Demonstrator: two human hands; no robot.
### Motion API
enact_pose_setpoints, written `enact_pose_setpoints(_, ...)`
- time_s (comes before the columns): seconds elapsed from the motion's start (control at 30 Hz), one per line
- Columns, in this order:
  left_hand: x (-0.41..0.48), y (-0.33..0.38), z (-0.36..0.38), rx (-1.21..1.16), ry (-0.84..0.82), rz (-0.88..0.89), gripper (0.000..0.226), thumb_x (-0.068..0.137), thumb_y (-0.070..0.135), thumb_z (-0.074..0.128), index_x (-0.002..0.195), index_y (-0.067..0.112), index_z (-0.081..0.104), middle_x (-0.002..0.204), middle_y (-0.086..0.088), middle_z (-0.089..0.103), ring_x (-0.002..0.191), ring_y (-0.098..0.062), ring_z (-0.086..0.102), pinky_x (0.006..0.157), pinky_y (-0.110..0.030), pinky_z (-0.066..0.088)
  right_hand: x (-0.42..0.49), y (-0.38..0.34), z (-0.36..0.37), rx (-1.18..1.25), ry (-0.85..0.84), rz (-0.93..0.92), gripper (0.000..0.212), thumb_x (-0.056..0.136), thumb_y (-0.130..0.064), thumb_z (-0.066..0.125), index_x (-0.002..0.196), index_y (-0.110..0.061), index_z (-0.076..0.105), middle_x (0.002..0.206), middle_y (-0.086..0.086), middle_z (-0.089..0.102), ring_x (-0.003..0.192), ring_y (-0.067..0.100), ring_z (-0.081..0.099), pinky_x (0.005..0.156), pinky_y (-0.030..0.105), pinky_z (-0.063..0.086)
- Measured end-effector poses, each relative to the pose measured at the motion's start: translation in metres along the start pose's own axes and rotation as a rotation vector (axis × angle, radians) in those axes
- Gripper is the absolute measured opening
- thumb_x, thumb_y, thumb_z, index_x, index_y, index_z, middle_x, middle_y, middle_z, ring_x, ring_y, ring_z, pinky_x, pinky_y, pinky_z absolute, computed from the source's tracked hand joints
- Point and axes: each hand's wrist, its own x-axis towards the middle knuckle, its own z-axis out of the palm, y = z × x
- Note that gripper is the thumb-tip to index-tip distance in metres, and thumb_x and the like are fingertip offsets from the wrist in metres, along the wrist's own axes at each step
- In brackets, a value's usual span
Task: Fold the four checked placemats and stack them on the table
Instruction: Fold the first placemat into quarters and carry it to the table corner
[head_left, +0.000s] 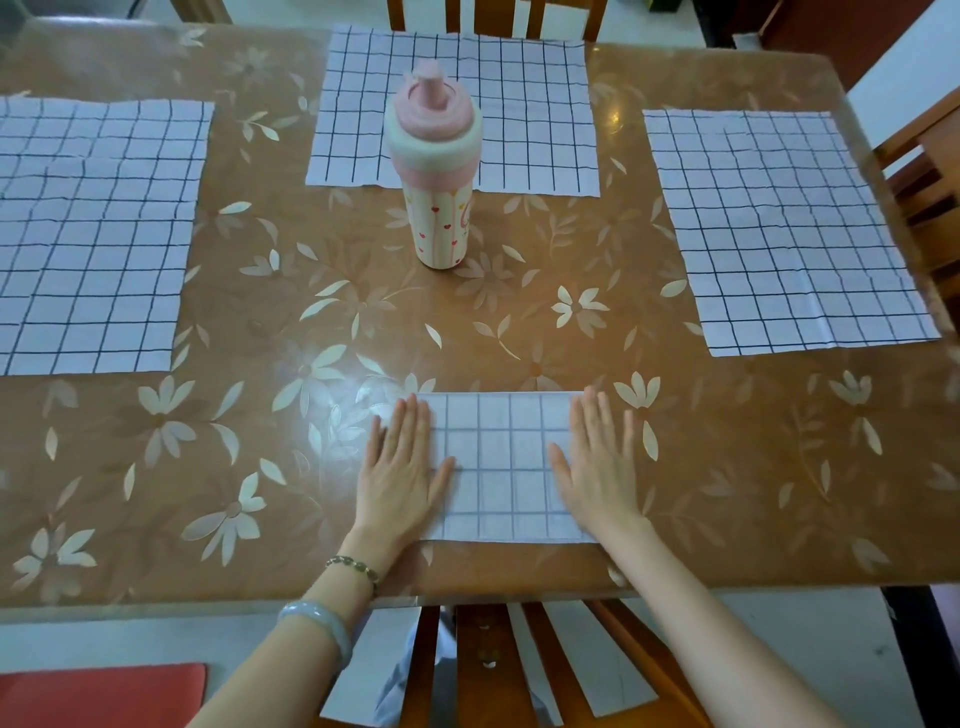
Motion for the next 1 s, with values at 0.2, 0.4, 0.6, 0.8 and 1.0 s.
enact_pose_setpoints(0.2, -0.008, 0.025, 0.012, 0.01, -0.079, 0.09, 0.067, 0.1, 0.048, 0.009, 0.149, 0.005, 0.026, 0.156, -0.011, 0.026, 0.146, -0.019, 0.014, 0.119, -0.046, 0.008, -0.001, -0.059, 0.011, 0.057, -0.06, -0.234, 0.059, 0.098, -0.04, 0.024, 0.145, -0.006, 0.035, 0.153, 0.012, 0.031, 0.143, 0.025, 0.023, 0.114, 0.047, 0.008)
enact_pose_setpoints(0.4, -0.011, 0.021, 0.015, -0.007, -0.094, -0.008, 0.076, 0.097, 0.06, 0.017, 0.151, 0.008, 0.019, 0.158, -0.008, 0.02, 0.147, -0.021, 0.014, 0.119, -0.047, 0.004, -0.007, -0.02, 0.02, 0.028, -0.091, -0.169, 0.059, 0.1, -0.044, 0.019, 0.148, -0.01, 0.027, 0.155, 0.01, 0.023, 0.144, 0.025, 0.016, 0.116, 0.043, 0.0)
enact_pose_setpoints(0.6, -0.019, -0.007, 0.007, -0.01, -0.089, -0.103, 0.08, 0.095, 0.063, 0.006, 0.152, 0.007, 0.012, 0.159, -0.009, 0.015, 0.148, -0.022, 0.006, 0.118, -0.046, -0.001, -0.015, 0.035, 0.01, 0.0, -0.127, -0.049, 0.063, 0.099, -0.05, 0.005, 0.15, -0.014, 0.014, 0.158, 0.008, 0.012, 0.146, 0.026, 0.011, 0.117, 0.043, -0.004)
enact_pose_setpoints(0.8, -0.02, -0.01, -0.015, -0.151, 0.028, -0.258, 0.075, 0.095, 0.055, 0.037, 0.144, -0.001, 0.035, 0.148, -0.017, 0.04, 0.136, -0.035, 0.038, 0.109, -0.045, 0.032, -0.008, 0.011, -0.013, 0.219, 0.005, -0.009, 0.053, 0.09, -0.029, 0.058, 0.137, -0.008, 0.046, 0.142, 0.019, 0.041, 0.131, 0.036, 0.038, 0.107, 0.054, 0.036)
enact_pose_setpoints(1.0, -0.008, 0.022, -0.027, -0.529, 0.035, -0.444, 0.048, 0.085, 0.03, 0.066, 0.122, 0.006, 0.049, 0.116, -0.009, 0.052, 0.106, -0.028, 0.045, 0.093, -0.039, 0.04, 0.001, -0.036, -0.023, 0.39, -0.172, -0.189, 0.049, 0.092, -0.029, 0.058, 0.138, -0.02, 0.044, 0.11, 0.003, 0.042, 0.104, 0.02, 0.044, 0.076, 0.028, 0.045)
